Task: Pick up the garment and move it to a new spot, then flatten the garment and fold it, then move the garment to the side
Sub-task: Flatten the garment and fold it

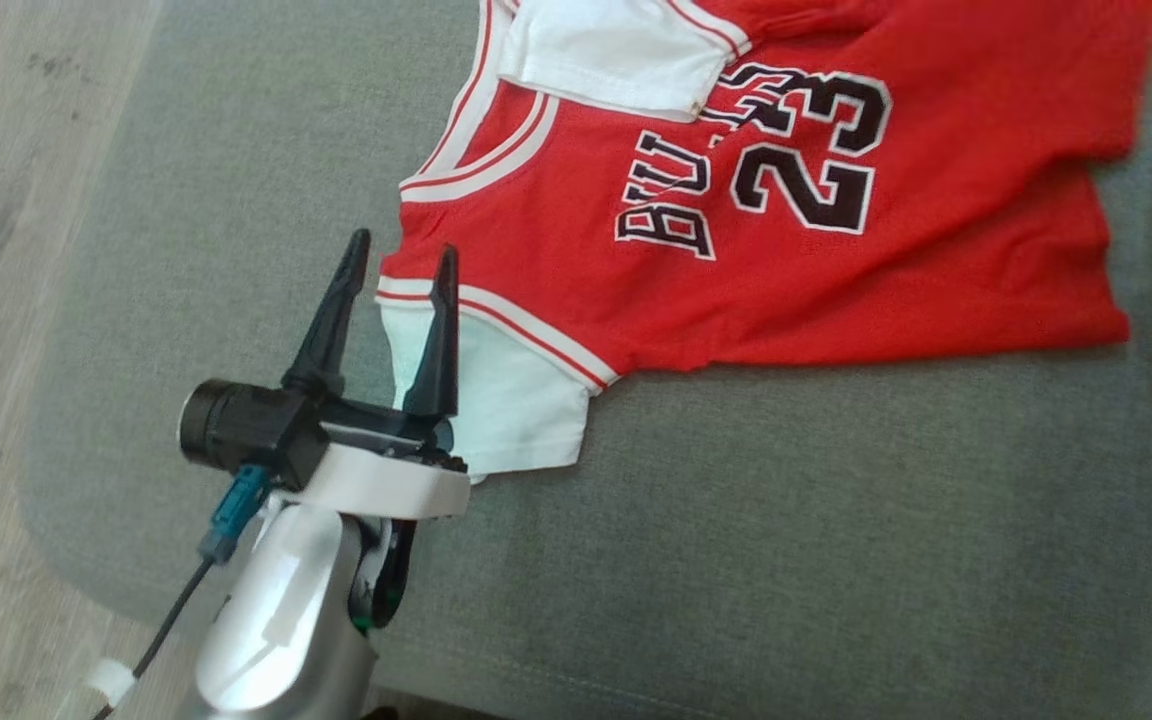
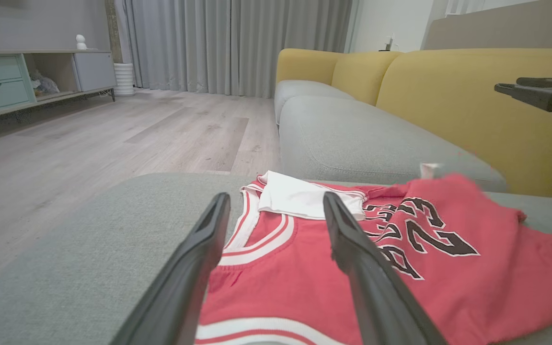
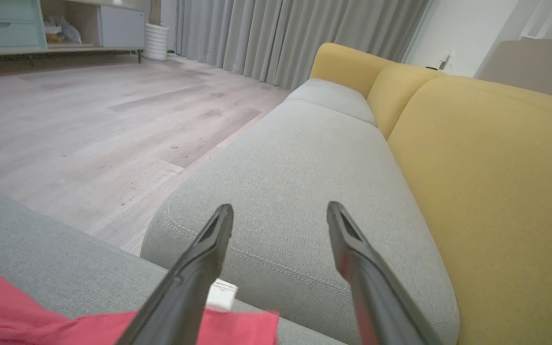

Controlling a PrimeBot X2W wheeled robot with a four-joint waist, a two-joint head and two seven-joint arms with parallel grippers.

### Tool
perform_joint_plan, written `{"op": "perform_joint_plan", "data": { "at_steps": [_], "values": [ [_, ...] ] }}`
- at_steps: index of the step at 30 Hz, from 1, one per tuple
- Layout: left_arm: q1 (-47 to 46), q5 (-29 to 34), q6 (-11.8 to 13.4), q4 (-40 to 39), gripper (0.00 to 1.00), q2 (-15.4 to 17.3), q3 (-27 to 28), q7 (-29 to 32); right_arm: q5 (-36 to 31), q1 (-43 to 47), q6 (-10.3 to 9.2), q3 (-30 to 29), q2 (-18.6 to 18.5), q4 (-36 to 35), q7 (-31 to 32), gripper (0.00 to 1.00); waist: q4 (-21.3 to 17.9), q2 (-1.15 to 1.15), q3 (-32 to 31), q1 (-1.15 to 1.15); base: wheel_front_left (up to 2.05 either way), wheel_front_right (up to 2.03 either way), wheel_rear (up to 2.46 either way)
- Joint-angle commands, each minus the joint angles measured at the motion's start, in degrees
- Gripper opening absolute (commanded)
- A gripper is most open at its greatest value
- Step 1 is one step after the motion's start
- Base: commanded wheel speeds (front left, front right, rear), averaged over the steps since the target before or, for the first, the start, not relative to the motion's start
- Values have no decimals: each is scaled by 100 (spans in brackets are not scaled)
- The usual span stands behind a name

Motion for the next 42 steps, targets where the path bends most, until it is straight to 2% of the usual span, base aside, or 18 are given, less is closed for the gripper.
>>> {"op": "perform_joint_plan", "data": {
  "at_steps": [1, 7, 11, 15, 19, 26, 30, 35, 42],
  "values": [
    [-79, 79, -21, -179, 100, 54, 261, -29, 102, -197, -4, 21, 123, -81, -197, 100, -82, 0, -72, 0, 0, 0, 0],
    [31, 179, -36, -226, 100, 72, 497, -29, 387, 238, -4, 109, 409, 75, -599, 100, -443, 0, -344, 0, 0, 0, 0],
    [151, 249, -53, -240, 100, 78, 593, -29, 820, 769, -4, 73, 684, -189, -684, 100, -720, 0, -628, 0, 0, 0, 0],
    [327, 328, -90, -216, 100, 113, 620, -29, 1431, 1606, -4, 185, 1076, -1083, -692, 100, -990, 0, -896, 0, 0, 0, 0],
    [457, 365, -82, -195, 100, 143, 676, -29, 1900, 2746, -4, 459, 1270, -2100, -693, 100, -1227, 0, -1081, 0, 0, 0, 0],
    [712, 381, -59, -206, 100, 183, 775, -29, 2734, 4644, -4, 915, 1361, -3340, -694, 100, -1547, 0, -1227, 0, 0, 0, 0],
    [777, 373, -37, -242, 100, 196, 833, -29, 3084, 5210, -4, 1117, 1363, -3655, -694, 100, -1641, 0, -1214, 0, 0, 0, 0],
    [770, 383, -39, -270, 100, 186, 826, -29, 3179, 5505, -4, 1241, 1364, -3845, -666, 100, -1687, 0, -1118, 0, 0, 0, 0],
    [570, 384, -96, -269, 100, 142, 700, -29, 2991, 5073, -4, 989, 1364, -3681, -434, 100, -1434, 0, -837, 0, 0, 0, 0]
  ]
}}
